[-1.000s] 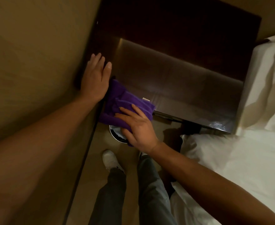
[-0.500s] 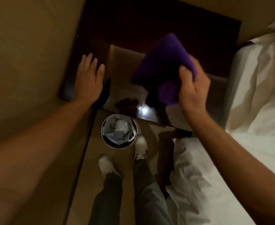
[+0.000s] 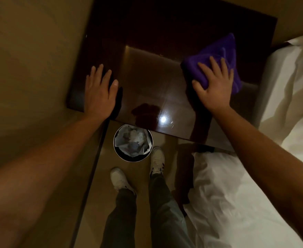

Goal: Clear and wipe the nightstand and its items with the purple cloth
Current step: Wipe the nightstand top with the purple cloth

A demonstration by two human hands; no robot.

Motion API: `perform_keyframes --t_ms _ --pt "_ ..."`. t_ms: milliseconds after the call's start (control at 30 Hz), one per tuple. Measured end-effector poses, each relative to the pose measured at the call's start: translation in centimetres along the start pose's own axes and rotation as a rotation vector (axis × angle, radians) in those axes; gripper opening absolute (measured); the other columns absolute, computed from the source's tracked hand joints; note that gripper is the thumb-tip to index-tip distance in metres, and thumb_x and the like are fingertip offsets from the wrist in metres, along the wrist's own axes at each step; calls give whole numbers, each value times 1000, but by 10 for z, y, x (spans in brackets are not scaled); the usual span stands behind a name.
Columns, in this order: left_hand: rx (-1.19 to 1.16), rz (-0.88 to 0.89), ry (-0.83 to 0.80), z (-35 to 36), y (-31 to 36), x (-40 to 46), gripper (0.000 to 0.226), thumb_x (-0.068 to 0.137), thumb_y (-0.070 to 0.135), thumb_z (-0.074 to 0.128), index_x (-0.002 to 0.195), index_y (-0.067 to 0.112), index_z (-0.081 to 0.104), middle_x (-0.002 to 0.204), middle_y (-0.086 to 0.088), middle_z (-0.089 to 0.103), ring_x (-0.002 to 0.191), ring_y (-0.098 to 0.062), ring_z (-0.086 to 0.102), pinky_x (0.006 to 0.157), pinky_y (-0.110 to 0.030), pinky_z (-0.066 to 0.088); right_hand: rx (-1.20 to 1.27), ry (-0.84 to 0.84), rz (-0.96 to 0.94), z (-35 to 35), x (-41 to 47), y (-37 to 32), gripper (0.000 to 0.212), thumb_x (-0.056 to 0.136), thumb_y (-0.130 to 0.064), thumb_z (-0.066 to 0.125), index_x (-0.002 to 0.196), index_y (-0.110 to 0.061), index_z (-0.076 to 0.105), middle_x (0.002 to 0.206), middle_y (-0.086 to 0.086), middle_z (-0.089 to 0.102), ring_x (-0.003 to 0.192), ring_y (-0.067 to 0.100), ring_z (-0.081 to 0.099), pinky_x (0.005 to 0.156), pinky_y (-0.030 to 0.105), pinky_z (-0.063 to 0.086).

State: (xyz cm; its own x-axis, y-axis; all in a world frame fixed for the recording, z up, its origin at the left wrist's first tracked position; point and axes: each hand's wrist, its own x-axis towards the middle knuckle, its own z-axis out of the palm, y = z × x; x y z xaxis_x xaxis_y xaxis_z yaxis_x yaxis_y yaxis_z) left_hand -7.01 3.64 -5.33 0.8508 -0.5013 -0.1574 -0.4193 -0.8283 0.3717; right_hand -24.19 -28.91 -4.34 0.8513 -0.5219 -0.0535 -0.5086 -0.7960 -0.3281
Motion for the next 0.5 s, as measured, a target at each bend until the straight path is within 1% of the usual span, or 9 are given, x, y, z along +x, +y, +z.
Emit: perform_keyframes --t_ms 67,167,267,400,500 --pt "-8 3 -4 -1 -1 1 60 108 47 21 155 13 36 169 -9 19 157 -28 7 128 -45 6 -50 -13 -20 8 -6 -5 57 96 -51 49 150 -32 48 166 3 33 157 34 16 124 62 8" --pt "-11 19 -6 -2 -2 1 62 108 48 21 155 12 38 168 -10 21 157 -29 8 127 -47 8 -62 -32 -73 14 -20 -15 60 91 -52 49 148 -33 51 165 3 35 156 36 19 123 63 10" --pt "-7 22 -17 -3 -3 2 61 107 48 21 155 12 37 168 -10 20 157 -29 8 127 -47 8 -66 -42 -147 22 -47 -35 63 85 -52 55 145 -32 56 162 3 40 154 37 24 121 65 14" --pt "-36 9 -21 -5 -1 3 60 107 46 22 155 13 38 168 -8 21 157 -28 8 128 -46 7 32 -80 -222 38 -95 -74 65 79 -47 61 142 -32 58 161 1 42 154 35 25 122 64 14" --pt "-48 0 -39 -8 1 3 59 108 45 24 154 12 39 168 -8 20 157 -28 8 128 -45 6 170 -129 -228 50 -135 -110 58 83 -44 58 139 -31 61 160 -2 44 155 31 23 125 62 7"
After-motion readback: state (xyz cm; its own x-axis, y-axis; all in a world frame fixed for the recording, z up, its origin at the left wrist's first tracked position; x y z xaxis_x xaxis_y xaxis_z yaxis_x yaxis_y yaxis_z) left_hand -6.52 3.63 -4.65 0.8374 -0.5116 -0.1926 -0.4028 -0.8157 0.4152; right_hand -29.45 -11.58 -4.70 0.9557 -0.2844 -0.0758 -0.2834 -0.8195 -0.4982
